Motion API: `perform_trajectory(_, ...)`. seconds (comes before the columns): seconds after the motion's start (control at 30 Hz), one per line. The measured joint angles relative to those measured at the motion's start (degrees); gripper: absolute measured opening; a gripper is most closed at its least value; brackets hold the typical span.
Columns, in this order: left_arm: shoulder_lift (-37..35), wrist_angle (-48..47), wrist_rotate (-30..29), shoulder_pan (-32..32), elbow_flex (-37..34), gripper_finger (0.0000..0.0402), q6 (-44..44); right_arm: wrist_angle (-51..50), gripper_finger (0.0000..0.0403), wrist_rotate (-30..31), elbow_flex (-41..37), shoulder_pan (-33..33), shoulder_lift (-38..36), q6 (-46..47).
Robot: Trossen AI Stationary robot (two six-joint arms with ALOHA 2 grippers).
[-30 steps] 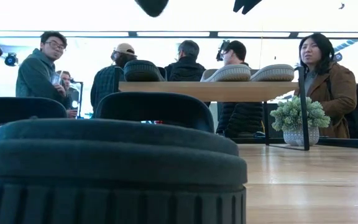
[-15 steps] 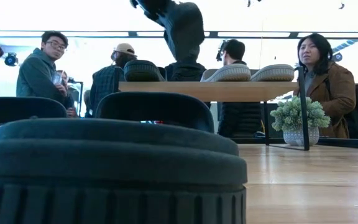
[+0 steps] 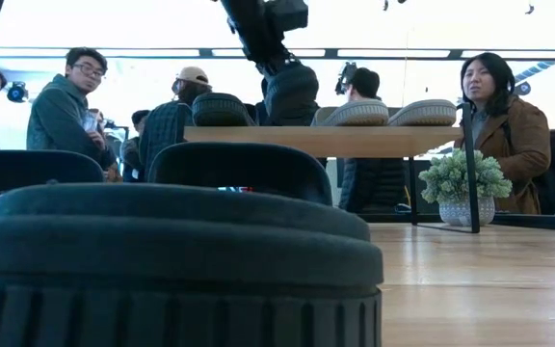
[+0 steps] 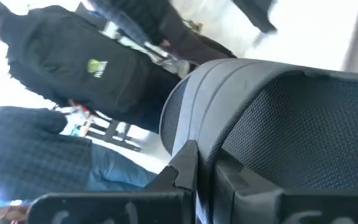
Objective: Pick and place slides into the shelf
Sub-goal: Put the black slide on the shelf
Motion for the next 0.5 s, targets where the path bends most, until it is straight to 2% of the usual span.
perform_trajectory(0.2,0.07,-5.05,2.05,0.11,-0.19,0.0,-4.4,-0.09,0.0258,0.0,0.0,0.0,0.0,-0.03)
perform_trajectory(0.5,0.22,-8.26,3.32,0.66,-0.78,0.0,-4.81,-0.07,0.0258,-0.05,0.0,0.0,0.13,-0.16)
